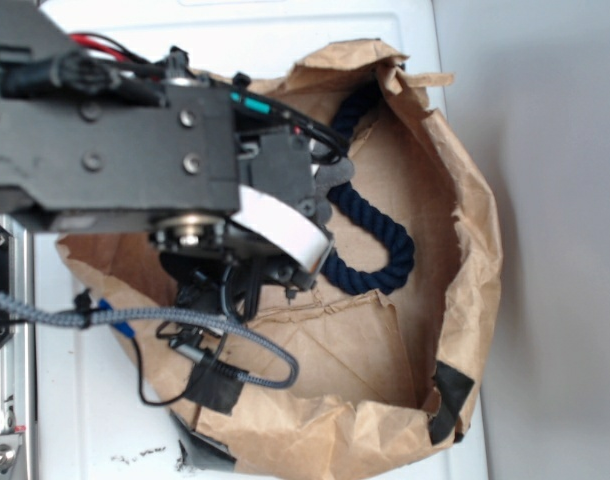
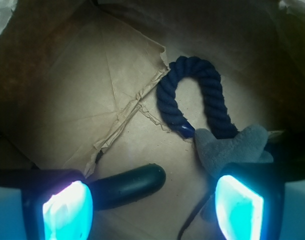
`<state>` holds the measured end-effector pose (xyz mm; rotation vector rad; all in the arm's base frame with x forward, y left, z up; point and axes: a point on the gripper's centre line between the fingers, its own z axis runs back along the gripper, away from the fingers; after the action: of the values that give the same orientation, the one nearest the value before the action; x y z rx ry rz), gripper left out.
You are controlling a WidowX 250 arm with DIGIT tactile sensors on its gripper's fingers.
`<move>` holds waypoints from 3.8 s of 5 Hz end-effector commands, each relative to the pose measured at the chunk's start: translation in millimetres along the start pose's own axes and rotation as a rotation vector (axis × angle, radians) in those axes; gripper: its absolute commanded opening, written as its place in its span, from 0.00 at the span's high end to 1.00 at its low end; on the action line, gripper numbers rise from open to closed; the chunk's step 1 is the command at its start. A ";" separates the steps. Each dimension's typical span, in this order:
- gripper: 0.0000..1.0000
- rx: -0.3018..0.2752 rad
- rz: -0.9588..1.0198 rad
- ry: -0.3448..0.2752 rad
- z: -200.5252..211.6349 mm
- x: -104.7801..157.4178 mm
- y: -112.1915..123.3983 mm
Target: Grab the gray animal.
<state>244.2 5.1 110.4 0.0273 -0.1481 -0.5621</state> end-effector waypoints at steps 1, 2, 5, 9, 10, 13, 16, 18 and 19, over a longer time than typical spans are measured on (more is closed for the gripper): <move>0.00 0.029 -0.003 -0.039 11.4 3.3 4.1; 0.00 0.024 0.027 -0.067 -9.7 29.4 20.8; 0.00 -0.069 -0.023 -0.101 17.6 34.0 53.3; 0.00 0.114 -0.101 -0.051 -54.0 12.4 56.8; 0.00 0.092 -0.141 -0.076 -38.6 -9.0 54.5; 0.00 0.202 -0.060 0.001 -83.7 5.0 70.6; 1.00 0.228 -0.035 -0.066 -89.6 8.5 62.8; 1.00 0.143 -0.075 -0.106 -41.5 -12.8 50.3; 1.00 0.082 -0.033 -0.100 6.8 -15.5 31.4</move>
<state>238.5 38.3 100.8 0.0510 -0.2138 -0.5884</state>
